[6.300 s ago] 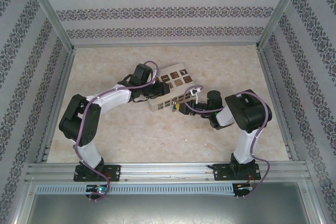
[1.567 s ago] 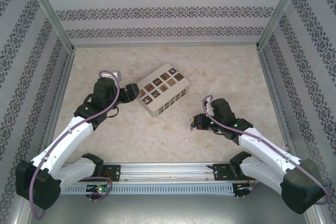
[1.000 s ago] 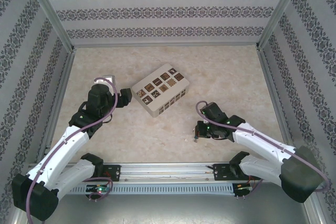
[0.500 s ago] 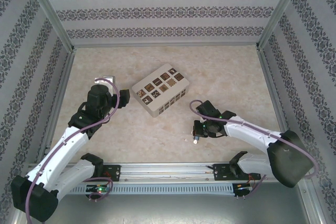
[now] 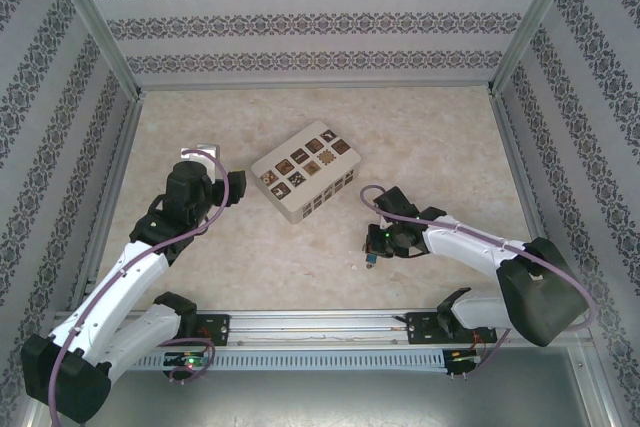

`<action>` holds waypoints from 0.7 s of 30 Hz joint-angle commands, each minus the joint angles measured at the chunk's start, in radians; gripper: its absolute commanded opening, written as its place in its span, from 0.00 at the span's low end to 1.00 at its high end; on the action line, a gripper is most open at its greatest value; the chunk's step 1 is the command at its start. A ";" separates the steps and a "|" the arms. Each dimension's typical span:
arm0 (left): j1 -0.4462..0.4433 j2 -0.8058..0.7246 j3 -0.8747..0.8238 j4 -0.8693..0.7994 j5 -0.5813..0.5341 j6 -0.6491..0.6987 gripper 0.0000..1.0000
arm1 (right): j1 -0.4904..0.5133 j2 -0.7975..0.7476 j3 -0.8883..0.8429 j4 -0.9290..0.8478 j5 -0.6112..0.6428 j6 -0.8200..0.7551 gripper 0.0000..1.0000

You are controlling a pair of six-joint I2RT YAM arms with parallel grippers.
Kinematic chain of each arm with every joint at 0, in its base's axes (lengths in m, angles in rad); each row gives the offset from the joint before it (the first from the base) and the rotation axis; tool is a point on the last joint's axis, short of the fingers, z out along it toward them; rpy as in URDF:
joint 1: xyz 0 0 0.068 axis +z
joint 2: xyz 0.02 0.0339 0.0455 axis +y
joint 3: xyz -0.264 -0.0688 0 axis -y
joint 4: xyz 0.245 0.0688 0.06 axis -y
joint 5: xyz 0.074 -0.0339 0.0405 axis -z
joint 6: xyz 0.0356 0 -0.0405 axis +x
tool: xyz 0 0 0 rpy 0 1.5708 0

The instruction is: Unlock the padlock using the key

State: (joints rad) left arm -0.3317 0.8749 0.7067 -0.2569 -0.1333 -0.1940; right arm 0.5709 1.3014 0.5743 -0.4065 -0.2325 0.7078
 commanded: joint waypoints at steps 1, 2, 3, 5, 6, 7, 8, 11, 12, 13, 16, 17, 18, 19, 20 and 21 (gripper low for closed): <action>0.011 -0.014 0.018 -0.022 -0.020 0.022 0.85 | -0.012 0.015 0.003 -0.031 0.016 -0.010 0.00; 0.012 -0.014 0.018 -0.021 -0.020 0.022 0.85 | -0.013 0.012 0.002 -0.039 0.021 -0.011 0.00; 0.013 -0.014 0.019 -0.020 -0.020 0.022 0.85 | -0.014 0.009 0.001 -0.046 0.027 -0.011 0.00; 0.012 -0.014 0.019 -0.018 -0.021 0.024 0.85 | -0.017 0.003 -0.002 -0.051 0.032 -0.011 0.00; 0.011 -0.014 0.019 -0.017 -0.023 0.024 0.86 | -0.017 -0.002 -0.004 -0.051 0.032 -0.010 0.03; 0.013 -0.013 0.019 -0.017 -0.023 0.025 0.86 | -0.017 -0.007 -0.003 -0.049 0.032 -0.009 0.07; 0.011 -0.014 0.020 -0.016 -0.025 0.025 0.86 | -0.017 -0.010 -0.004 -0.048 0.032 -0.008 0.09; 0.012 -0.013 0.020 -0.018 -0.026 0.022 0.88 | -0.020 -0.025 0.005 -0.051 0.036 -0.014 0.23; 0.012 -0.013 0.021 -0.018 -0.025 0.020 0.89 | -0.020 -0.034 0.008 -0.049 0.038 -0.022 0.25; 0.012 -0.013 0.023 -0.019 -0.025 0.018 0.89 | -0.020 -0.045 0.012 -0.050 0.043 -0.028 0.28; 0.012 -0.013 0.027 -0.022 -0.030 0.013 0.91 | -0.023 -0.091 0.019 -0.049 0.067 -0.041 0.34; 0.011 -0.013 0.030 -0.020 -0.031 0.011 0.92 | -0.025 -0.108 0.020 -0.049 0.075 -0.045 0.35; 0.012 -0.012 0.032 -0.018 -0.034 0.009 0.93 | -0.029 -0.129 0.022 -0.048 0.085 -0.053 0.37; 0.012 -0.012 0.034 -0.015 -0.038 0.006 0.94 | -0.035 -0.148 0.022 -0.048 0.094 -0.062 0.38; 0.012 -0.013 0.035 -0.013 -0.041 0.001 0.95 | -0.041 -0.168 0.022 -0.048 0.100 -0.070 0.39; 0.012 -0.012 0.037 -0.010 -0.044 -0.005 0.96 | -0.050 -0.190 0.022 -0.046 0.108 -0.080 0.40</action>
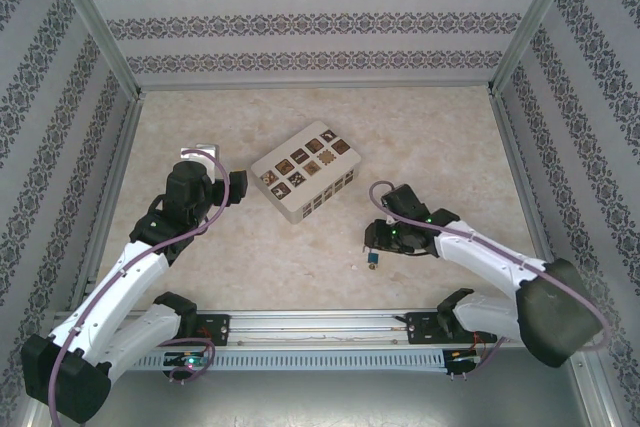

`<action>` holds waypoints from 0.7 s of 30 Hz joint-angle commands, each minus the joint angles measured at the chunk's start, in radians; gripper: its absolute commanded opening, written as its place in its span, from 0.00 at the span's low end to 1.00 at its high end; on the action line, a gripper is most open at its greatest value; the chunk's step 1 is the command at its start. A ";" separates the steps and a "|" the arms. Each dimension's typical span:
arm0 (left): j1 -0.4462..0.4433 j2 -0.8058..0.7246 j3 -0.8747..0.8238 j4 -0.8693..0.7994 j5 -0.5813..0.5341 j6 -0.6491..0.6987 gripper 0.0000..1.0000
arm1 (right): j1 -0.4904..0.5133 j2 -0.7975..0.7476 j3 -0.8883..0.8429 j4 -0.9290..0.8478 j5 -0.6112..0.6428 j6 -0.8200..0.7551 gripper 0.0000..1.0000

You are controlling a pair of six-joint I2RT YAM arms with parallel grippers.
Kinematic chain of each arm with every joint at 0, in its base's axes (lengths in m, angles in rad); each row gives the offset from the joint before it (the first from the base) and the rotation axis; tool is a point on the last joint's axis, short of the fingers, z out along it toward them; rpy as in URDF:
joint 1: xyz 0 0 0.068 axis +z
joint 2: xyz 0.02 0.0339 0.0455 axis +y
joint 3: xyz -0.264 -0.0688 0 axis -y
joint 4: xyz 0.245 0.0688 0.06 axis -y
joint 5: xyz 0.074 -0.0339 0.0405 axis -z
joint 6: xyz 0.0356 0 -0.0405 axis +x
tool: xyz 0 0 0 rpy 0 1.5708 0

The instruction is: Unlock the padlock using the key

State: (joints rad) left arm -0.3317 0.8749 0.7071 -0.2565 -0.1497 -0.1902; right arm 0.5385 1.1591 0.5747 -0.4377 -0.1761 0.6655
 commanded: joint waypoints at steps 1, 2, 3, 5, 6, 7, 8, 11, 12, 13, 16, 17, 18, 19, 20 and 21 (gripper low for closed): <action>0.014 -0.012 0.037 -0.008 -0.032 -0.016 0.97 | -0.028 -0.068 0.022 -0.014 0.058 -0.050 0.41; 0.014 -0.013 0.037 -0.006 -0.036 -0.022 0.98 | -0.037 -0.087 0.022 -0.013 0.067 -0.061 0.42; 0.013 -0.012 0.038 -0.001 -0.043 -0.033 0.99 | -0.048 -0.113 0.022 -0.012 0.078 -0.072 0.43; 0.015 -0.012 0.038 0.003 -0.055 -0.056 0.99 | -0.072 -0.159 0.021 -0.003 0.097 -0.097 0.47; 0.017 -0.012 0.037 0.005 -0.061 -0.067 0.99 | -0.085 -0.184 0.019 0.008 0.108 -0.113 0.48; 0.019 -0.012 0.037 0.007 -0.066 -0.079 0.99 | -0.099 -0.207 0.016 0.017 0.115 -0.127 0.49; 0.022 -0.012 0.035 0.009 -0.068 -0.087 0.99 | -0.112 -0.228 0.012 0.031 0.115 -0.146 0.49; 0.036 -0.013 0.032 0.015 -0.085 -0.111 0.99 | -0.164 -0.274 0.006 0.065 0.114 -0.221 0.52; 0.039 -0.015 0.029 0.016 -0.095 -0.120 0.99 | -0.180 -0.282 0.004 0.074 0.112 -0.245 0.53; 0.043 -0.018 0.026 0.017 -0.110 -0.132 0.99 | -0.197 -0.290 0.004 0.084 0.113 -0.275 0.55; 0.052 -0.034 0.000 0.053 -0.145 -0.160 0.99 | -0.245 -0.299 0.002 0.114 0.120 -0.349 0.60; 0.054 -0.037 -0.012 0.068 -0.157 -0.170 0.99 | -0.261 -0.300 -0.002 0.130 0.121 -0.373 0.60; 0.055 -0.040 -0.021 0.081 -0.171 -0.180 0.99 | -0.275 -0.300 -0.005 0.143 0.123 -0.391 0.61; 0.058 -0.041 -0.032 0.095 -0.187 -0.191 0.99 | -0.293 -0.300 -0.011 0.162 0.125 -0.410 0.62; 0.059 -0.041 -0.042 0.110 -0.206 -0.201 0.99 | -0.310 -0.299 -0.018 0.182 0.125 -0.427 0.64; 0.062 -0.037 -0.052 0.125 -0.221 -0.205 0.99 | -0.326 -0.298 -0.025 0.201 0.128 -0.440 0.66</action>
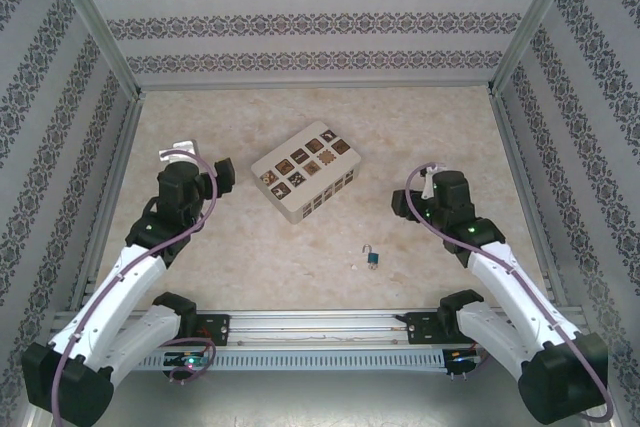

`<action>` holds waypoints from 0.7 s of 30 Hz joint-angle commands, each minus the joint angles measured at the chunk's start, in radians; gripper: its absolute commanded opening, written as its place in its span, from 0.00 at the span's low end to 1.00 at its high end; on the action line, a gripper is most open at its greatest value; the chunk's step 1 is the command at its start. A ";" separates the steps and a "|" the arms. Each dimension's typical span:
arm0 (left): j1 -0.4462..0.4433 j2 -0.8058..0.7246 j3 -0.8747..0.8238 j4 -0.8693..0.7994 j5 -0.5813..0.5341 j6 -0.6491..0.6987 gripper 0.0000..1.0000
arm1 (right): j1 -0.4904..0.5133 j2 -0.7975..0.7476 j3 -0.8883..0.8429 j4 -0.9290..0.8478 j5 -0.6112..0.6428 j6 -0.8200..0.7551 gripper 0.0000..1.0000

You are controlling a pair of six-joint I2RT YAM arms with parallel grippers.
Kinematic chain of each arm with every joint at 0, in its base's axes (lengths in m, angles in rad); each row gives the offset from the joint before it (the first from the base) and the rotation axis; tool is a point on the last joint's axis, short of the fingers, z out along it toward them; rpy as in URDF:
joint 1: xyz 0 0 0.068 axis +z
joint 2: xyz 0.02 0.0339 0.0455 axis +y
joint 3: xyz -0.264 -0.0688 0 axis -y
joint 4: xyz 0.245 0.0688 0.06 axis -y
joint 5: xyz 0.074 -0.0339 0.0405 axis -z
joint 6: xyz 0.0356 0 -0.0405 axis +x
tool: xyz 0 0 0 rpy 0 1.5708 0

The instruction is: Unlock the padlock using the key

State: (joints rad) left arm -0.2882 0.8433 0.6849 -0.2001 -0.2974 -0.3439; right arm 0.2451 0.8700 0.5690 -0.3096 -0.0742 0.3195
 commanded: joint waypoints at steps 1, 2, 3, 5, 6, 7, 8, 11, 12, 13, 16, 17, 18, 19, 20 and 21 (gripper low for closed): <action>0.019 -0.001 -0.039 0.090 -0.084 -0.046 0.99 | -0.051 -0.009 -0.030 0.102 0.031 -0.106 0.69; 0.020 0.007 -0.050 0.114 -0.091 -0.033 0.99 | -0.069 -0.008 -0.043 0.135 0.031 -0.116 0.72; 0.021 0.014 -0.054 0.131 -0.098 -0.021 0.99 | -0.086 -0.006 -0.056 0.167 0.033 -0.121 0.76; 0.023 0.029 -0.067 0.183 -0.106 0.028 0.99 | -0.127 0.002 -0.090 0.253 0.043 -0.112 0.88; 0.025 0.034 -0.073 0.206 -0.107 0.052 0.99 | -0.146 0.008 -0.106 0.297 0.048 -0.107 0.92; 0.026 0.039 -0.080 0.232 -0.110 0.079 0.99 | -0.163 0.015 -0.124 0.344 0.055 -0.104 0.98; 0.030 0.044 -0.088 0.259 -0.112 0.110 0.99 | -0.180 0.027 -0.140 0.389 0.056 -0.116 0.99; 0.054 0.075 -0.106 0.317 -0.105 0.182 0.99 | -0.225 0.082 -0.156 0.491 0.052 -0.145 0.98; 0.062 0.090 -0.114 0.334 -0.099 0.200 0.99 | -0.238 0.105 -0.157 0.516 0.047 -0.152 0.98; 0.072 0.109 -0.124 0.353 -0.092 0.223 0.99 | -0.249 0.136 -0.158 0.550 0.045 -0.159 0.98; 0.093 0.179 -0.168 0.438 -0.113 0.266 0.99 | -0.272 0.225 -0.178 0.685 0.036 -0.184 0.99; 0.103 0.206 -0.183 0.472 -0.123 0.270 0.99 | -0.275 0.259 -0.194 0.757 0.041 -0.190 0.98; 0.114 0.232 -0.195 0.499 -0.123 0.268 0.99 | -0.277 0.290 -0.208 0.823 0.043 -0.194 0.98; 0.126 0.253 -0.204 0.515 -0.122 0.259 0.99 | -0.279 0.322 -0.216 0.876 0.044 -0.197 0.98; 0.139 0.275 -0.211 0.533 -0.116 0.247 0.99 | -0.282 0.354 -0.219 0.925 0.049 -0.196 0.98; 0.153 0.297 -0.220 0.555 -0.107 0.234 0.99 | -0.284 0.384 -0.219 0.966 0.055 -0.191 0.98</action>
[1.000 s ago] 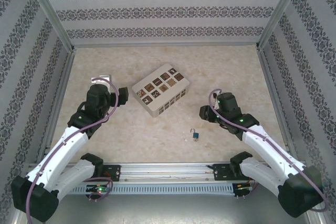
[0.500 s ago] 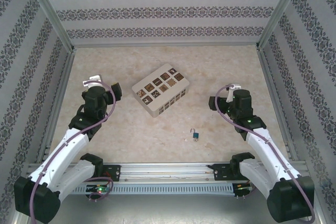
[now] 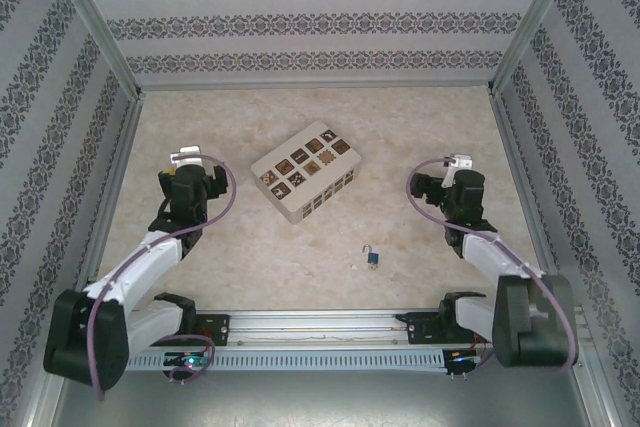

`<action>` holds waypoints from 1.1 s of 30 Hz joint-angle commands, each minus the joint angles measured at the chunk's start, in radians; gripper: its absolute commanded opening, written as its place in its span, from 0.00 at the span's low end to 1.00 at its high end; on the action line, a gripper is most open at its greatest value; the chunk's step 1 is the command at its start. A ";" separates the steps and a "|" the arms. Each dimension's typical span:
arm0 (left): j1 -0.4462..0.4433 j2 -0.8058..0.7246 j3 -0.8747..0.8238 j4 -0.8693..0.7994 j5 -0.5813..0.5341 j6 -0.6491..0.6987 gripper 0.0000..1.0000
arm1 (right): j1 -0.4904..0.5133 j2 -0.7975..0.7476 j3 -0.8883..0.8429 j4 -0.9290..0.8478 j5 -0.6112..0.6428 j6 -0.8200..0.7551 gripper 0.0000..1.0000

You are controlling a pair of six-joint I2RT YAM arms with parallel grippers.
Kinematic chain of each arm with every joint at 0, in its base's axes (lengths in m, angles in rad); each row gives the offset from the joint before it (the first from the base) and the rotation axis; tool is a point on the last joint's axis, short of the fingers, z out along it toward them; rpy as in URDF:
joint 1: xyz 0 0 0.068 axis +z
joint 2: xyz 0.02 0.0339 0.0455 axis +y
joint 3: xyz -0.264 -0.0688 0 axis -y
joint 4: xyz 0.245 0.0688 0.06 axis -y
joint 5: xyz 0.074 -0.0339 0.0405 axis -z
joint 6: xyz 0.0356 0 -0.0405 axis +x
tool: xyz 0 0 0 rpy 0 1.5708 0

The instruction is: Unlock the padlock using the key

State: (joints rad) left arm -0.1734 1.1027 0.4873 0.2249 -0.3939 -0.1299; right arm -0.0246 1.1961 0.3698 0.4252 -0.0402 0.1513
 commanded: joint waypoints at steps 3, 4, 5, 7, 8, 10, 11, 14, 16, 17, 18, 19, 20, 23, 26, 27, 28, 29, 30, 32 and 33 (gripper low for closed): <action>0.059 0.103 -0.047 0.198 -0.003 0.011 0.99 | -0.023 0.116 -0.019 0.313 0.026 -0.016 0.98; 0.061 0.122 -0.049 0.212 -0.001 0.013 0.99 | -0.023 0.131 -0.017 0.341 0.024 -0.026 0.98; 0.063 0.140 -0.050 0.222 0.009 0.019 0.99 | -0.023 0.140 -0.014 0.357 0.030 -0.038 0.98; 0.066 0.170 -0.055 0.250 0.024 0.018 0.99 | -0.023 0.173 -0.020 0.430 0.036 -0.056 0.98; 0.067 0.184 -0.060 0.271 0.035 0.016 0.99 | -0.027 0.202 -0.057 0.487 0.037 -0.048 0.98; 0.069 0.208 -0.074 0.322 0.055 0.013 0.99 | -0.029 0.274 -0.082 0.603 0.012 -0.050 0.98; 0.071 0.220 -0.082 0.349 0.066 0.013 0.99 | -0.029 0.305 -0.091 0.645 -0.005 -0.054 0.99; 0.075 0.251 -0.107 0.444 0.100 0.020 0.99 | -0.031 0.352 -0.087 0.708 -0.032 -0.055 0.98; 0.078 0.264 -0.107 0.474 0.123 0.031 0.99 | -0.031 0.330 -0.066 0.630 -0.046 -0.067 0.98; 0.078 0.275 -0.101 0.477 0.127 0.043 0.99 | -0.031 0.335 -0.056 0.619 -0.047 -0.064 0.99; 0.078 0.280 -0.091 0.464 0.132 0.051 0.99 | -0.031 0.346 -0.047 0.620 -0.052 -0.064 0.99; 0.080 0.289 -0.089 0.476 0.137 0.068 0.99 | -0.027 0.346 -0.038 0.610 -0.044 -0.066 0.99; 0.080 0.300 -0.089 0.497 0.143 0.088 0.99 | -0.021 0.340 -0.033 0.582 -0.033 -0.072 0.98; 0.086 0.329 -0.100 0.582 0.174 0.142 0.99 | -0.004 0.341 -0.032 0.561 0.003 -0.083 0.98; 0.111 0.402 -0.129 0.710 0.222 0.136 0.99 | 0.005 0.339 -0.032 0.550 0.021 -0.088 0.98; 0.121 0.441 -0.145 0.777 0.242 0.132 0.99 | 0.007 0.338 -0.031 0.549 0.023 -0.090 0.98; 0.127 0.478 -0.164 0.845 0.249 0.131 0.99 | 0.008 0.338 -0.032 0.549 0.024 -0.090 0.98; 0.129 0.515 -0.184 0.932 0.248 0.137 0.99 | 0.008 0.338 -0.032 0.549 0.026 -0.090 0.99; 0.130 0.506 -0.198 0.940 0.251 0.130 0.99 | 0.008 0.338 -0.032 0.547 0.026 -0.090 0.99; 0.138 0.485 -0.205 0.913 0.254 0.115 0.99 | 0.009 0.338 -0.032 0.547 0.028 -0.091 0.98; 0.141 0.505 -0.207 0.951 0.248 0.117 0.99 | 0.010 0.338 -0.004 0.546 0.032 -0.092 0.98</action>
State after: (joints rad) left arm -0.0502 1.6009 0.2859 1.0004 -0.1680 -0.0212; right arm -0.0280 1.5448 0.3252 0.9668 -0.0326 0.0738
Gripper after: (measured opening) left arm 0.993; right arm 0.985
